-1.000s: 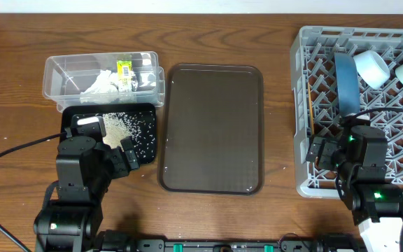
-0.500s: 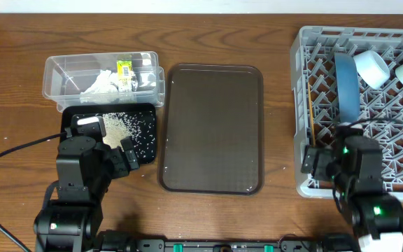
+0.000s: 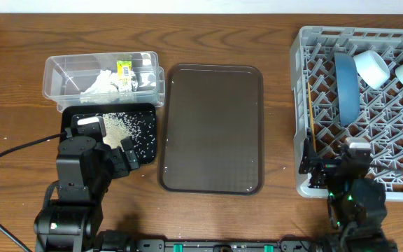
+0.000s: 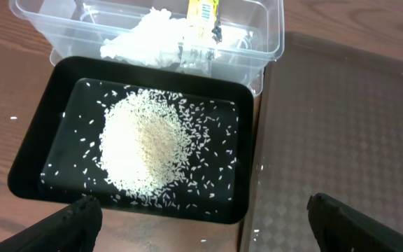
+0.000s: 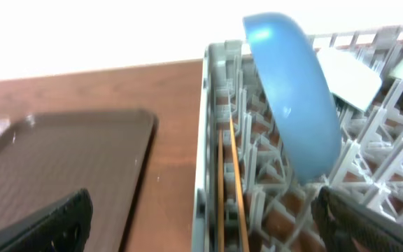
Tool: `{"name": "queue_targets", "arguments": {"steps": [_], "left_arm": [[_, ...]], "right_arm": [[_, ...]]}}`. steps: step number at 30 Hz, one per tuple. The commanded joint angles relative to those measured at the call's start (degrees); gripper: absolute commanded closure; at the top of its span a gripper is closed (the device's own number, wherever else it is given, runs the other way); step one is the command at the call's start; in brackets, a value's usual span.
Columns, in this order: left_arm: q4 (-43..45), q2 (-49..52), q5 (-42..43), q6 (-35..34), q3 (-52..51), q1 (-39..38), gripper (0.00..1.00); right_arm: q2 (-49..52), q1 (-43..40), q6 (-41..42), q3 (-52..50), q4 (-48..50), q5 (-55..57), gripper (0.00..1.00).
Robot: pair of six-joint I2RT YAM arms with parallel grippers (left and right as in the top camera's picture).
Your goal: Sort waste into correct bins and load items into the dishwasher rack
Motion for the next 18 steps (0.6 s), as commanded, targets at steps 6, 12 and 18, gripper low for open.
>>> {"name": "queue_targets", "arguments": {"steps": [6, 12, 18], "left_arm": [[0.1, 0.1, -0.5, 0.3, -0.2, -0.1, 0.04], [0.1, 0.1, -0.5, 0.3, -0.2, -0.1, 0.04], [0.1, 0.1, -0.5, 0.3, -0.2, -0.1, 0.04]], "right_arm": [[-8.9, -4.1, -0.7, -12.1, 15.5, 0.0, 0.01], [-14.9, -5.9, -0.7, -16.2, 13.7, -1.1, 0.01], [-15.3, -6.7, -9.2, -16.2, 11.4, -7.1, 0.01]]}}
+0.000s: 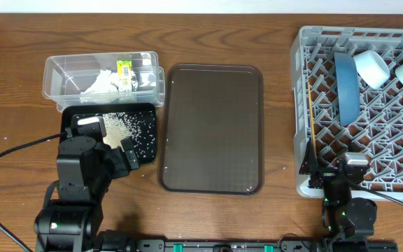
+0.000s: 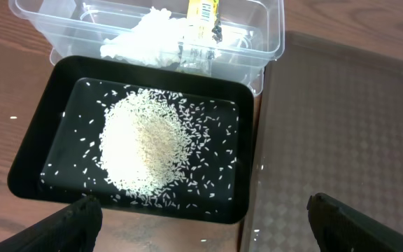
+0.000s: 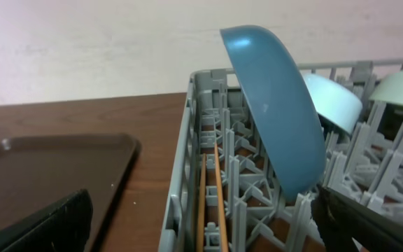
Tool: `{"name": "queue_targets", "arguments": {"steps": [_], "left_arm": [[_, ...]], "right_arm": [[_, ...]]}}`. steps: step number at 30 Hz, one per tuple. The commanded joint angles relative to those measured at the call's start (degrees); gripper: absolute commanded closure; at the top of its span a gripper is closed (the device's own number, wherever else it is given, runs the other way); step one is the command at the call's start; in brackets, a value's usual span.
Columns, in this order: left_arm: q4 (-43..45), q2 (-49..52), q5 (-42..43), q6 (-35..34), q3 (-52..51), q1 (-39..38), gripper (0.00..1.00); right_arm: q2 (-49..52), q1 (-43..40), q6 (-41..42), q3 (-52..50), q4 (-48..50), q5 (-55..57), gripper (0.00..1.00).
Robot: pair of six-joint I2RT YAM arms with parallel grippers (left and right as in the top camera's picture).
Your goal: Sort waste into correct bins and load items into the dishwasher rack
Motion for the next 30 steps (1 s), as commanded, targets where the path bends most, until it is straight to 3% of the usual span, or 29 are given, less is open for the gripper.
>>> {"name": "queue_targets", "arguments": {"steps": [1, 30], "left_arm": [[0.1, 0.1, -0.5, 0.3, -0.2, -0.1, 0.04], [0.1, 0.1, -0.5, 0.3, -0.2, -0.1, 0.03]], "right_arm": [[-0.6, -0.5, -4.8, -0.2, -0.3, -3.1, 0.01], [-0.5, -0.5, -3.8, -0.2, -0.2, -3.0, 0.01]]}}
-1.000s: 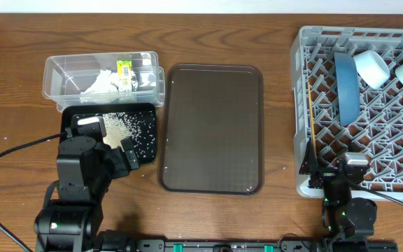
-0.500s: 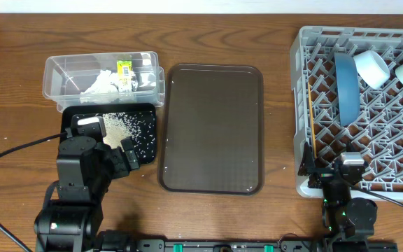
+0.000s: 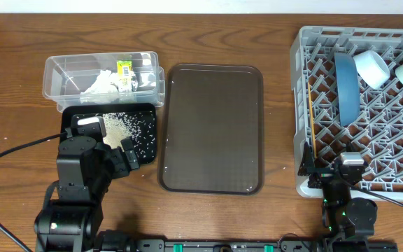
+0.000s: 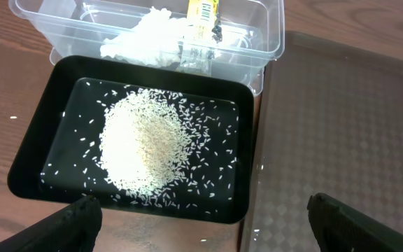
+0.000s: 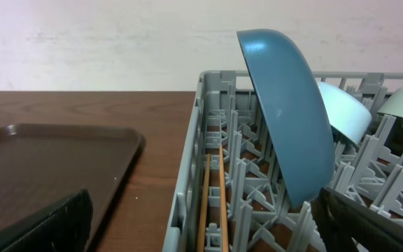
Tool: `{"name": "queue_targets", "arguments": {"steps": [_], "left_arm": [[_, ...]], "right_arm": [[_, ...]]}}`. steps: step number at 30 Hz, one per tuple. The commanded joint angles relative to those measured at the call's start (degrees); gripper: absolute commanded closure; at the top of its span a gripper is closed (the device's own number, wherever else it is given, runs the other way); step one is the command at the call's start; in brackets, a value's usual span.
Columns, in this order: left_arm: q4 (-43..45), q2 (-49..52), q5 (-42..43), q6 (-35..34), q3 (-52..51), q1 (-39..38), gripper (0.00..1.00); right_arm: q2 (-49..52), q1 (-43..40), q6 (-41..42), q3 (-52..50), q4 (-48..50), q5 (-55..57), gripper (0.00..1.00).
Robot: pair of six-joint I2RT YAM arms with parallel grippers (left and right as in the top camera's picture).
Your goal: Sort waste into correct bins and load items into the dishwasher rack
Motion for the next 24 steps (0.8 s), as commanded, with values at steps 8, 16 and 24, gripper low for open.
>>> {"name": "queue_targets", "arguments": {"steps": [8, 16, 24], "left_arm": [[-0.2, 0.1, -0.5, 0.3, -0.2, -0.1, 0.03], [-1.9, -6.1, -0.9, 0.6, -3.6, 0.0, 0.03], [13.4, -20.6, -0.9, 0.5, -22.7, 2.4, 0.03]], "right_arm": [[-0.5, -0.3, -0.7, -0.2, -0.2, -0.7, 0.01], [-0.5, -0.3, -0.7, -0.2, -0.2, -0.7, 0.01], [-0.5, -0.3, -0.7, -0.2, -0.2, -0.6, 0.01]]}}
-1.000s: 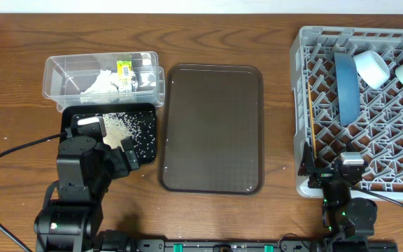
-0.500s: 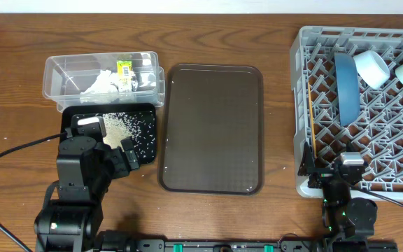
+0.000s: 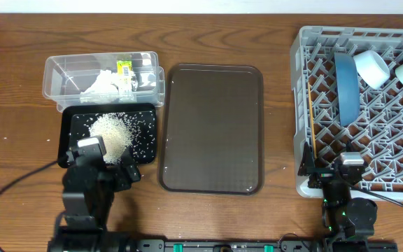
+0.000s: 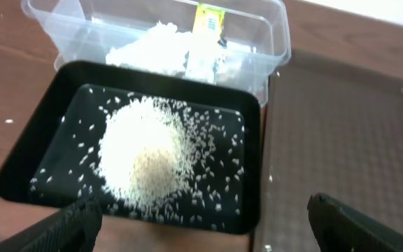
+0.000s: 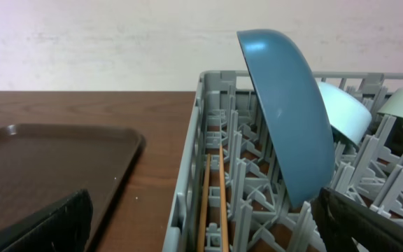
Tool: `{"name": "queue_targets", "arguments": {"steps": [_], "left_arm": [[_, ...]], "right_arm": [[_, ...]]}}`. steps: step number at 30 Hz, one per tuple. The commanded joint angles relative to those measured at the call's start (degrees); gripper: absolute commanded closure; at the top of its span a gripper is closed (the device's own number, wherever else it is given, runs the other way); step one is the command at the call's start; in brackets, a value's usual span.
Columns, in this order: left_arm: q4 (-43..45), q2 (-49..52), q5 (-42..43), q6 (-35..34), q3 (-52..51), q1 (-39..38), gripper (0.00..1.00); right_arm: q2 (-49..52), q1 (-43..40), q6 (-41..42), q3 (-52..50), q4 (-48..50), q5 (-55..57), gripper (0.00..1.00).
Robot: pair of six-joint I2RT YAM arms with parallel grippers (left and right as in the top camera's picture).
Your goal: Sort waste into correct bins and load items into the dishwasher rack
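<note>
A black tray (image 3: pixel 144 140) holding a heap of rice (image 4: pixel 145 150) lies at the left. Behind it stands a clear bin (image 3: pixel 68 77) with white tissue and a yellow wrapper (image 4: pixel 208 21). The grey dishwasher rack (image 3: pixel 299 105) at the right holds an upright blue plate (image 5: pixel 285 112), pale cups (image 3: pixel 371 68) and wooden chopsticks (image 5: pixel 214 203). My left gripper (image 4: pixel 201 227) stands open just short of the black tray's near edge, holding nothing. By the rack's near left corner my right gripper (image 5: pixel 201 227) is also open, with nothing in it.
A brown serving tray (image 3: pixel 212 126) lies bare in the middle between the black tray and the rack. Stray rice grains dot the wooden table (image 3: pixel 19 133) around the black tray. A pale wall stands behind the rack in the right wrist view.
My left arm has drawn back toward the table's near edge, so the whole rice tray now shows in the overhead view. The right arm has not moved.
My right gripper stood open, looking down on the rack's near left corner, then sat lower and nearer the table edge, then levelled off and stayed. My left gripper hung open over the black tray's near edge throughout, and has now pulled back.
</note>
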Motion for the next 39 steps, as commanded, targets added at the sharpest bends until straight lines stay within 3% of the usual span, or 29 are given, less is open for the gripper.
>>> {"name": "queue_targets", "arguments": {"steps": [1, 8, 12, 39], "left_arm": [[5.8, -5.8, -0.7, 0.4, -8.4, 1.1, 0.03], [24.3, -17.1, -0.7, 1.4, -23.4, 1.5, 0.03], [32.2, -21.6, 0.7, 8.5, -28.5, 1.5, 0.03], [31.1, -22.8, 2.4, 10.7, -29.8, 1.5, 0.03]], "right_arm": [[-0.5, -0.3, -0.7, -0.2, -0.2, -0.6, 0.01], [-0.5, -0.3, -0.7, -0.2, -0.2, -0.6, 0.01], [-0.5, -0.3, -0.7, -0.2, -0.2, -0.6, 0.01], [-0.5, -0.3, -0.7, -0.2, -0.2, -0.6, 0.01]]}}
